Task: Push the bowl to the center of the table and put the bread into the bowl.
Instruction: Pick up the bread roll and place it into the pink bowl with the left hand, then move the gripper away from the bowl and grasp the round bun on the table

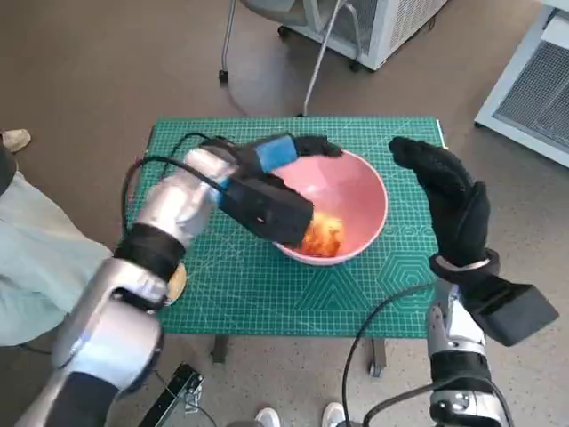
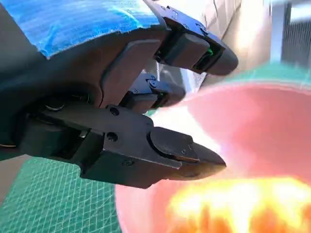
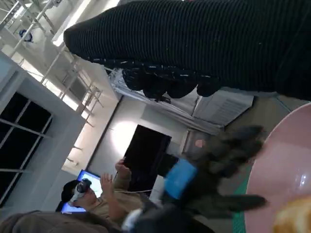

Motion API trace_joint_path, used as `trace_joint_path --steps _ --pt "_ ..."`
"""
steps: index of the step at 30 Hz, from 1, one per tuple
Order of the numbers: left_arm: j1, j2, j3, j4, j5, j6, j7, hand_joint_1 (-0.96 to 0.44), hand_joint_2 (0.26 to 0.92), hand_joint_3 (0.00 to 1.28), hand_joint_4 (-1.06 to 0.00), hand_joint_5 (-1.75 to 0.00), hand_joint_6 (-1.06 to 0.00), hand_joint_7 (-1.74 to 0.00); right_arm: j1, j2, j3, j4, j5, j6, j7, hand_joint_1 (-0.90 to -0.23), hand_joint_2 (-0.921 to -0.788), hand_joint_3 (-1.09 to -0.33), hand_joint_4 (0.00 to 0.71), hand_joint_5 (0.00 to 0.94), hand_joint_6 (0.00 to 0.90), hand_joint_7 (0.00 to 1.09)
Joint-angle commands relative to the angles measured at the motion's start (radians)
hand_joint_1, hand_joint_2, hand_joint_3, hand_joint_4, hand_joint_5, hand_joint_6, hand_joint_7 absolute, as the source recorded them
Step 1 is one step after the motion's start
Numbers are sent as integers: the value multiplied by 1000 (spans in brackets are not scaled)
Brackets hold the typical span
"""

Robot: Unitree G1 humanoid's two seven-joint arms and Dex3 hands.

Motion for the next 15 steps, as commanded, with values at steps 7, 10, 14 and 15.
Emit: trace_joint_path --steps 7,10,14,15 --pt "232 251 227 -566 -271 135 -372 -6 854 1 -196 -9 -368 -179 23 14 10 -13 12 31 17 -600 -921 -732 414 31 58 783" --pt "298 332 288 -714 -302 165 -423 21 856 2 -245 -20 -400 -167 24 16 10 -17 19 38 21 -599 -921 -731 414 31 57 785" --pt "399 425 376 -891 -319 228 -479 46 860 4 -300 -21 -439 -136 24 19 11 -20 21 43 22 -599 -921 -730 413 30 55 788" --pt "431 450 401 -929 -318 237 -488 49 861 4 -306 -22 -443 -134 24 20 11 -21 23 45 24 -599 -921 -729 413 30 55 789"
